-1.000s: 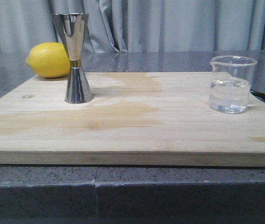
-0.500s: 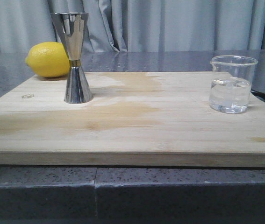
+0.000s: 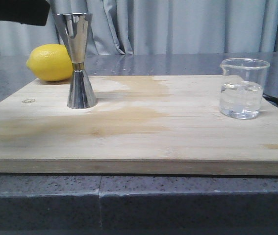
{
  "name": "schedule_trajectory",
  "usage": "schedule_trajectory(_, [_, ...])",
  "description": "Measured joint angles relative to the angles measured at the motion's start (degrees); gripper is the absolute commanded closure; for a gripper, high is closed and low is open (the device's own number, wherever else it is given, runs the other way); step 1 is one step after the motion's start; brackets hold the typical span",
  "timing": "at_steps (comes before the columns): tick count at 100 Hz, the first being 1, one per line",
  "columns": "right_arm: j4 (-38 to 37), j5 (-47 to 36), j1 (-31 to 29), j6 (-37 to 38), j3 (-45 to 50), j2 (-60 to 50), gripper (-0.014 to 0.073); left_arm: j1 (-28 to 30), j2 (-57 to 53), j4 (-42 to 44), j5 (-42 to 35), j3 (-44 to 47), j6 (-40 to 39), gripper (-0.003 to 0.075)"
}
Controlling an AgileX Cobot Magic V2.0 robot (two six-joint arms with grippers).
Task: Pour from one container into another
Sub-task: 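Move the left gripper down toward the steel jigger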
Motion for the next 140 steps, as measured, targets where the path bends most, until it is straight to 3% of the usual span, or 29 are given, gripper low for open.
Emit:
schedule_trajectory(40, [0.0,-2.3,2.0,0.0,3.0,0.0,-0.0010,-5.6,7.0,-0.9,-21.2,7.2,-1.7,0.0144])
schedule_trajectory(70, [0.0,-2.3,4.7,0.0,3.0,0.0,-0.0010,-5.8,18.5,4.3,-33.3,7.3,-9.9,0.0145])
schedule_trajectory(94, [0.0,-2.3,5.5,0.0,3.0,0.0,-0.0010,-5.4,22.8,7.6,-37.8,7.3,-13.8,0.0145])
schedule_trajectory(140, [0.0,-2.4,5.5,0.0,3.0,0.0,-0.0010,2.8,25.1,19.5,-44.9,7.3,-22.6,0.0218])
